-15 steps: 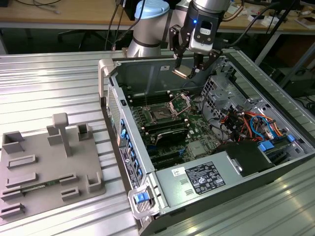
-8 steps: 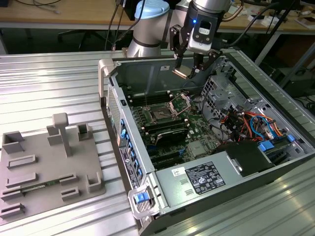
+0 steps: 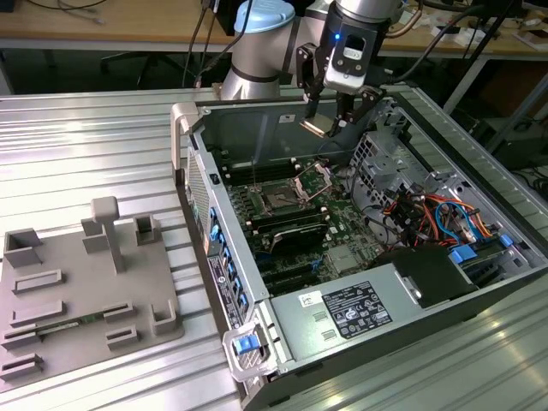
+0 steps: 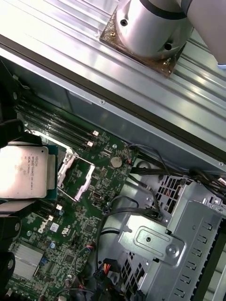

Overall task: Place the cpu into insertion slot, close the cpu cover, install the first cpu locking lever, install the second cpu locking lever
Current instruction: 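Place the cpu into insertion slot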

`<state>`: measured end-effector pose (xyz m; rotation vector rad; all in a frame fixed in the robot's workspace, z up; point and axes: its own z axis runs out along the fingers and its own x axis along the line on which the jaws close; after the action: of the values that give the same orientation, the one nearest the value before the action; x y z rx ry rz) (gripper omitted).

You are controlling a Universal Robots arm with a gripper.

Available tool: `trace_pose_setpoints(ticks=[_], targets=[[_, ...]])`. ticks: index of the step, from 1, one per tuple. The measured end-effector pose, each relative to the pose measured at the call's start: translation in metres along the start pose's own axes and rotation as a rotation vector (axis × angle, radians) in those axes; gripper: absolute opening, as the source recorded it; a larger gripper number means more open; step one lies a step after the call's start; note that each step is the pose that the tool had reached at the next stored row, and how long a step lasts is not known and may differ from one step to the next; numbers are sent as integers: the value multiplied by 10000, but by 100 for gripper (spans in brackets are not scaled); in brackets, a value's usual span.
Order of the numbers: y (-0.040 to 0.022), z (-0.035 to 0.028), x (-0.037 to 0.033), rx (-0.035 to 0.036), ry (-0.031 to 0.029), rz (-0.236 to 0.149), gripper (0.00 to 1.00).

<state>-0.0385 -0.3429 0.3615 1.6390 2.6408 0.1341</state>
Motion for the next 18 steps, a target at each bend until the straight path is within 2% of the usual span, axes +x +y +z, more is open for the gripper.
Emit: trace_pose_setpoints(ticks=[6, 14, 18], targets=[[0, 2, 0, -8, -38, 422, 55], [-1, 14, 0, -26, -118, 1315, 55], [-1, 16, 0, -32, -146, 1632, 55]])
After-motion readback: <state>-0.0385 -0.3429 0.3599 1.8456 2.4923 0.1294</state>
